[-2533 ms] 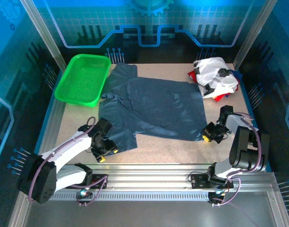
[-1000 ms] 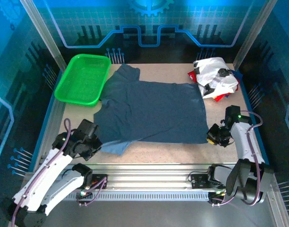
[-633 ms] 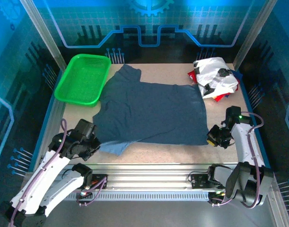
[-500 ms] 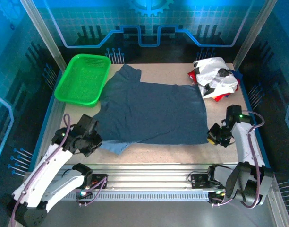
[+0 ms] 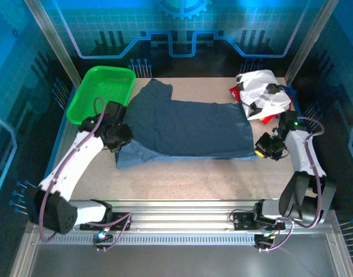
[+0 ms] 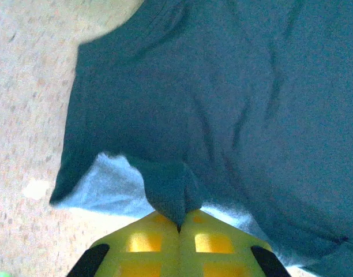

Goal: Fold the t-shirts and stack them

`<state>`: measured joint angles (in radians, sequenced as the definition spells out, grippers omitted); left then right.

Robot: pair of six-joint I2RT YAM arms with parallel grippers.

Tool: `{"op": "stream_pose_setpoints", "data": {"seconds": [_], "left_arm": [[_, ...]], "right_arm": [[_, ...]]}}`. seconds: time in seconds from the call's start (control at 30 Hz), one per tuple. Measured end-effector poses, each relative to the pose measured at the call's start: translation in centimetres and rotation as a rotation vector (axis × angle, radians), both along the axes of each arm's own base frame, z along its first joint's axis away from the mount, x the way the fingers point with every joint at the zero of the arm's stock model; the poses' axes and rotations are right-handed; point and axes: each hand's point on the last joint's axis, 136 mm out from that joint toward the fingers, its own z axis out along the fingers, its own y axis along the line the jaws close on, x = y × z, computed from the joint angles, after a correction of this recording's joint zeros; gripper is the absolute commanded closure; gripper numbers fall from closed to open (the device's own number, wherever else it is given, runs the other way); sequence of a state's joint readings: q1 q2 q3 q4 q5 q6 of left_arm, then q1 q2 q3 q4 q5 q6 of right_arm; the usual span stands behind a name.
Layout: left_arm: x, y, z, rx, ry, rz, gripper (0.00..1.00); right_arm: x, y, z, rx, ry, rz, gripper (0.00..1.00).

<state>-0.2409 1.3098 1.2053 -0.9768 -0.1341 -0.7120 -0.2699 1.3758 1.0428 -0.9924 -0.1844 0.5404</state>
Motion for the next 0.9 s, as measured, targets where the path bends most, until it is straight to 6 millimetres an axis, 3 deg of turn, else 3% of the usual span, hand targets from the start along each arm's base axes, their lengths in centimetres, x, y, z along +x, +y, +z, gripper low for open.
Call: {"op": "stream_pose_setpoints", "data": {"seconds": [0.2,0.43,0.77,0.9], "left_arm": [[5.5,-1.2,-0.8,0.037,0.006,-0.126,1.0],[10.1,-2.1,-2.4,0.086,0.028,-0.242,1.0],[14.5,-2.5,-0.7,0.125,-0.032,-0.325,1.0],[15.5,-2.5,-1.5,0.135,-0.021,-0.34,1.0]], "right_arm": [[2.4,-0.9,-1.0,-0.016,0.007,0.02,1.0],[4.5,-1.7,-2.7,-0.03,0.038,0.045,0.99],[7.8,-2.7,-3.0,-0.064,0.025,0.077,0.97],[9.1,-2.4,-3.7,-0.069,0.036,0.099,0.94]]}}
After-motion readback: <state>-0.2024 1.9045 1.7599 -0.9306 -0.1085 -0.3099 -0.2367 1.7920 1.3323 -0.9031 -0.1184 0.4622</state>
